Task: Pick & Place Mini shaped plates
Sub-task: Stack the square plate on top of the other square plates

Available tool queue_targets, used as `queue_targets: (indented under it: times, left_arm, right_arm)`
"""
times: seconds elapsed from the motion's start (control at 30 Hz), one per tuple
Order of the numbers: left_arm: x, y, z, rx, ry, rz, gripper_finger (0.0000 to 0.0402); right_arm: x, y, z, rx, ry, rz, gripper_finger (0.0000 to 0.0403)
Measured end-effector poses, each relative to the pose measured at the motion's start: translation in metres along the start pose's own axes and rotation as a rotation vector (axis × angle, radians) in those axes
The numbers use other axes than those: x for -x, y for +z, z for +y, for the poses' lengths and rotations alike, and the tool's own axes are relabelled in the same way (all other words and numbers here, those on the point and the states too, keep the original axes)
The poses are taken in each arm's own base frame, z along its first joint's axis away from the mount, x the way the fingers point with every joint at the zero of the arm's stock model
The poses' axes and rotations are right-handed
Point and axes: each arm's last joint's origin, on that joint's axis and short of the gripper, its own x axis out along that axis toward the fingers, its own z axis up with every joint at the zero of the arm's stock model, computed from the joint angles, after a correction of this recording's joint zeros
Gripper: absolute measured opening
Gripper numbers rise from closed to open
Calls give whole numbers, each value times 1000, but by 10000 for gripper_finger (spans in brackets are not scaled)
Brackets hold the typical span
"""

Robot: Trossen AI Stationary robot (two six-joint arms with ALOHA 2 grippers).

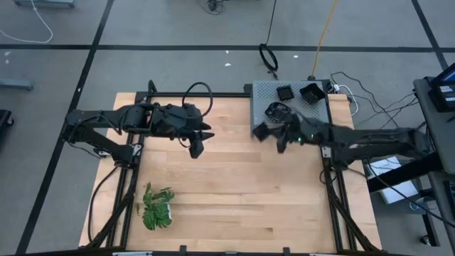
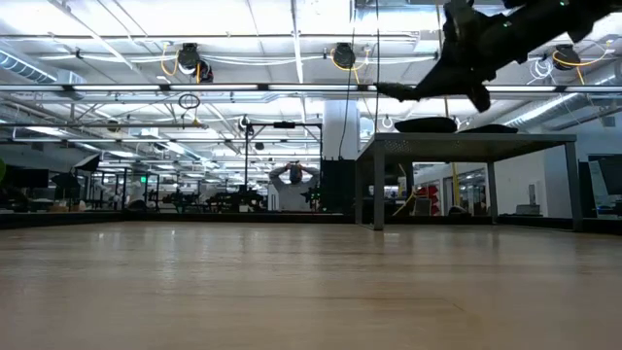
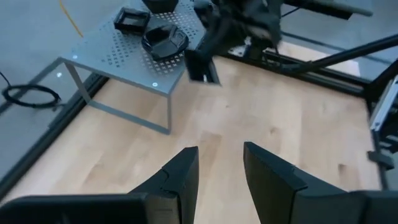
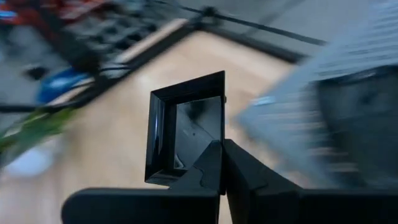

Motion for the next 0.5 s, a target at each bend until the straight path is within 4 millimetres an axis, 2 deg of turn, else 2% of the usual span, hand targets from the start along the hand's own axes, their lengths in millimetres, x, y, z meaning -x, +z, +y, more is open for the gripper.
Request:
queue_targets:
  times: [0.23,0.37,0.5]
  left_arm:
    - [7,6,15,-99,42,-35,129]
    - [26,11,29,-165,143,-95,129]
    - [49,15,43,-195,292,-176,129]
  right_arm:
    - [19,56,-30,-96,-256,-34,0]
    - [31,82,-46,-153,-368,-87,0]
    - [36,96,-63,-211,-431,-83,0]
